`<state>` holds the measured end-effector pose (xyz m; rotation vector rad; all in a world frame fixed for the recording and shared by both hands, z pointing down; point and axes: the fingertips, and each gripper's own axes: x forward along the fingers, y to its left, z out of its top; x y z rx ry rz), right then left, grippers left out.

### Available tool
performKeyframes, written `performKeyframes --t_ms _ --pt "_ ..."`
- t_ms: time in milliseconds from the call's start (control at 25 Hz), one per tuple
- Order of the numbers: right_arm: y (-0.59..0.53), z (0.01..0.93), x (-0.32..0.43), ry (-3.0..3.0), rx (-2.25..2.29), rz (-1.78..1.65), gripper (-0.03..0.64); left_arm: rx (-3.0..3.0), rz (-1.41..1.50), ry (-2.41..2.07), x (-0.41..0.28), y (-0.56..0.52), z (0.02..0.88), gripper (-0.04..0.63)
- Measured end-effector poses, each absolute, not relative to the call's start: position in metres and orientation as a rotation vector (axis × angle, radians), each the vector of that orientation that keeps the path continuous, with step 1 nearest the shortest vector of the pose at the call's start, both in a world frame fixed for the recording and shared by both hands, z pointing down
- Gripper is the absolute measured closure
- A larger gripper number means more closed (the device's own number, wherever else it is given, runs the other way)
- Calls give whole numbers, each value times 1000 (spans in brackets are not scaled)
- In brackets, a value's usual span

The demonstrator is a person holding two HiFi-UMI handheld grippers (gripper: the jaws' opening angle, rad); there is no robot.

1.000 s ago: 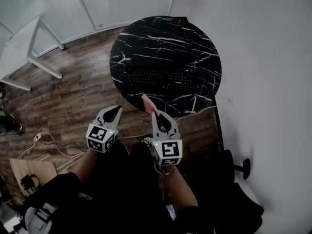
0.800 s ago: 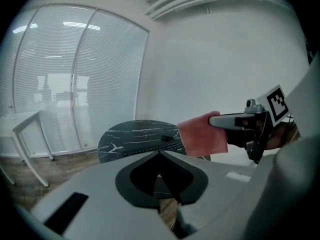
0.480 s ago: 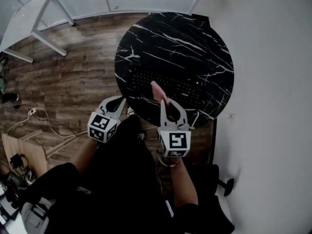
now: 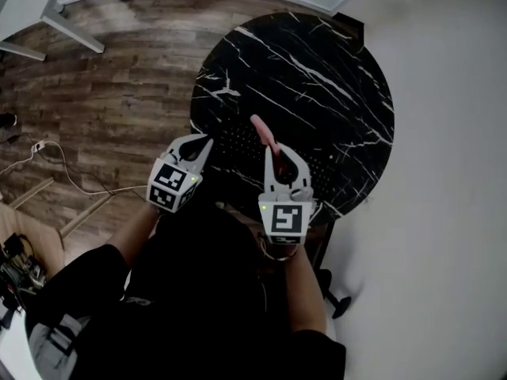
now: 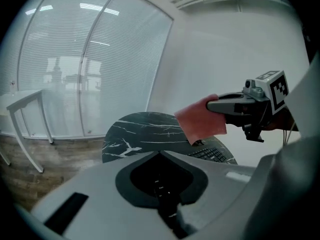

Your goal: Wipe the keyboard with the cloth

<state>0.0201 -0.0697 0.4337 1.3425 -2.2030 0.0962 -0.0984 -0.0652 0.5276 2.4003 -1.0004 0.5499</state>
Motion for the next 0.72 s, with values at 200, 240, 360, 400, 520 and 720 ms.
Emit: performKeyframes --t_ms 200,240,360,400,520,720 --pt "-107 466 -7 -2150 1165 17 611 2334 565 -999 -109 -89 554 595" --pt "-113 472 -11 -2141 1159 9 611 2318 563 -1006 -113 -90 558 595" --pt "-129 493 -22 -2108 1166 -50 611 2275 576 -1027 -125 -94 570 595" --pt "-135 502 -27 -2102 1151 -68 609 2262 580 -1036 -129 -96 574 595" --pt "-144 538 -39 -2063 1048 -102 609 2223 589 -1062 -137 -97 587 596" --pt "-122 623 -56 -1988 804 36 609 2157 622 -1064 -142 -88 609 595"
